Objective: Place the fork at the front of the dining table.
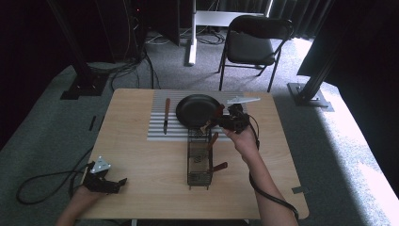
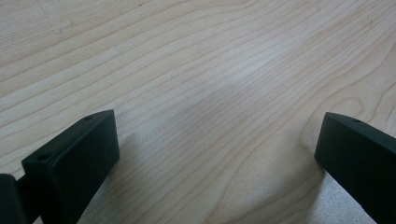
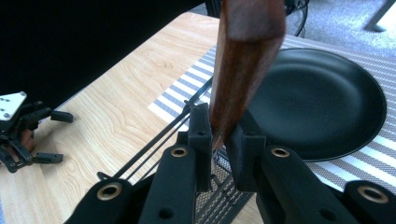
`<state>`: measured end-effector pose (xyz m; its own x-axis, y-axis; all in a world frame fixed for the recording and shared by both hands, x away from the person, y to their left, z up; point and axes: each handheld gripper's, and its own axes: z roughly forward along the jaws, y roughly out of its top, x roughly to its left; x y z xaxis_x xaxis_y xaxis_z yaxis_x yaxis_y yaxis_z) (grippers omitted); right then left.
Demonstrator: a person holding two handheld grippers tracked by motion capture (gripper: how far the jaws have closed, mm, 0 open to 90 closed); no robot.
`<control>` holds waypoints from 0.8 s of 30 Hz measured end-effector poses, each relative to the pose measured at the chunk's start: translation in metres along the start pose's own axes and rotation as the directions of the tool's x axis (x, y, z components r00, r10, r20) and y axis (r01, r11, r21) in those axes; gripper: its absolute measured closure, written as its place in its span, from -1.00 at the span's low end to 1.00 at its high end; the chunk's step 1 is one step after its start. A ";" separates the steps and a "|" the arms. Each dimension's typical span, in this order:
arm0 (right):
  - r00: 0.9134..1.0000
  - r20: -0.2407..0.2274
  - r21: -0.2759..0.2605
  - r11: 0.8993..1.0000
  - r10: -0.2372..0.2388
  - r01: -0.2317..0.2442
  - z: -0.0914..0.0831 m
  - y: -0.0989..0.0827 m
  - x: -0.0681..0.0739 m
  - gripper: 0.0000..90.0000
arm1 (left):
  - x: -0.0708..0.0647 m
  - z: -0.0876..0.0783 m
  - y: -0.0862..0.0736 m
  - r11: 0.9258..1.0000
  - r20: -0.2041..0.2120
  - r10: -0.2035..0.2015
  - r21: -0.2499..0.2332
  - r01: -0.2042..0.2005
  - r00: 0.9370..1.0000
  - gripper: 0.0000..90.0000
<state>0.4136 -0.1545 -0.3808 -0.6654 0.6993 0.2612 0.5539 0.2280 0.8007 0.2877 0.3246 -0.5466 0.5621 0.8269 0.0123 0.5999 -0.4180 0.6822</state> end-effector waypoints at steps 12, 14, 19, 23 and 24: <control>1.000 -0.010 -0.058 0.998 -0.008 0.008 -0.031 0.015 0.003 0.79 | 0.000 0.000 0.000 1.000 0.000 -0.001 0.000 0.001 1.000 -1.00; 1.000 -0.015 -0.072 0.997 -0.010 0.008 -0.037 0.019 0.004 0.79 | 0.000 0.000 0.000 1.000 0.000 0.000 -0.001 0.000 1.000 -1.00; 1.000 -0.009 -0.097 0.995 -0.013 0.012 -0.049 0.026 0.008 0.79 | 0.000 0.000 0.000 1.000 -0.001 0.000 -0.001 0.000 1.000 -1.00; 1.000 -0.004 -0.112 0.994 -0.013 0.012 -0.057 0.030 0.007 0.79 | 0.000 0.000 0.000 1.000 -0.001 0.000 -0.001 0.000 1.000 -1.00; 1.000 0.000 -0.114 0.993 -0.012 0.012 -0.059 0.031 0.007 0.79 | 0.000 0.000 0.000 1.000 -0.001 0.000 -0.001 0.000 1.000 -1.00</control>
<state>0.3967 -0.1828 -0.3228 -0.6722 0.6964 0.2515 0.4849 0.1574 0.8603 0.2878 0.3246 -0.5466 0.5621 0.8270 0.0130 0.5992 -0.4180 0.6829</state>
